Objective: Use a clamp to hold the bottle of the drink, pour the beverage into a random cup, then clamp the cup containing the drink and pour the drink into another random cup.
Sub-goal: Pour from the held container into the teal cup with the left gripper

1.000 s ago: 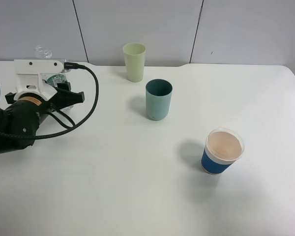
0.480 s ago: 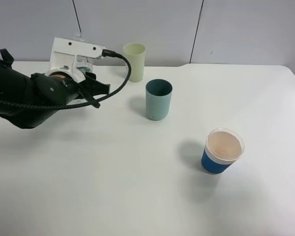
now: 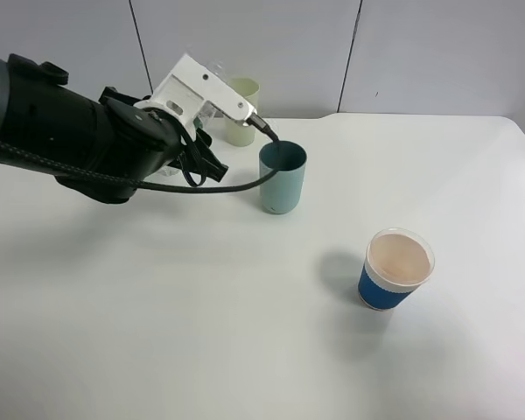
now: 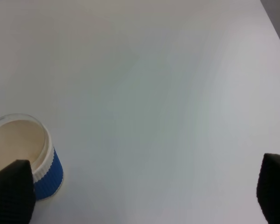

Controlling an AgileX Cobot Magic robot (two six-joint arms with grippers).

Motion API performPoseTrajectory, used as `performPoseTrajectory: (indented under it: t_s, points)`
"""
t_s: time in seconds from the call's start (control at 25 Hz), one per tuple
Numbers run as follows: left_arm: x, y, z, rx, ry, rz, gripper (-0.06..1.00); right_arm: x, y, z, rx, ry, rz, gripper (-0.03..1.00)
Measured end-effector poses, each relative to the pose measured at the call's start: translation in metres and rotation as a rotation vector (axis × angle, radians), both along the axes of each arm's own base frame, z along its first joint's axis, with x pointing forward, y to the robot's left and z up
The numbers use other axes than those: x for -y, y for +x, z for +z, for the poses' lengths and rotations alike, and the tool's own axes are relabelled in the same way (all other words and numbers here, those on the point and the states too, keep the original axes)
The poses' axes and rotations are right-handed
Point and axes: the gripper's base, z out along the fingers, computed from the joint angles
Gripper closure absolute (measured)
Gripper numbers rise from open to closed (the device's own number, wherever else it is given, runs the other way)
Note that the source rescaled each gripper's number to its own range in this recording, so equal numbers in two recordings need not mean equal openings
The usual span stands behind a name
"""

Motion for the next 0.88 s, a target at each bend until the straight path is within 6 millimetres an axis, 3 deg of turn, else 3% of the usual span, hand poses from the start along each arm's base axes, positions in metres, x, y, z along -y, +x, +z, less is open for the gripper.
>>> performPoseTrajectory:
  t_s: [0.88]
  points:
    - [0.0016, -0.0022, -0.0001, -0.031, 0.093, -0.015, 0.92, 0.0000, 0.0000, 0.0000, 0.000, 0.000, 0.000, 0.14]
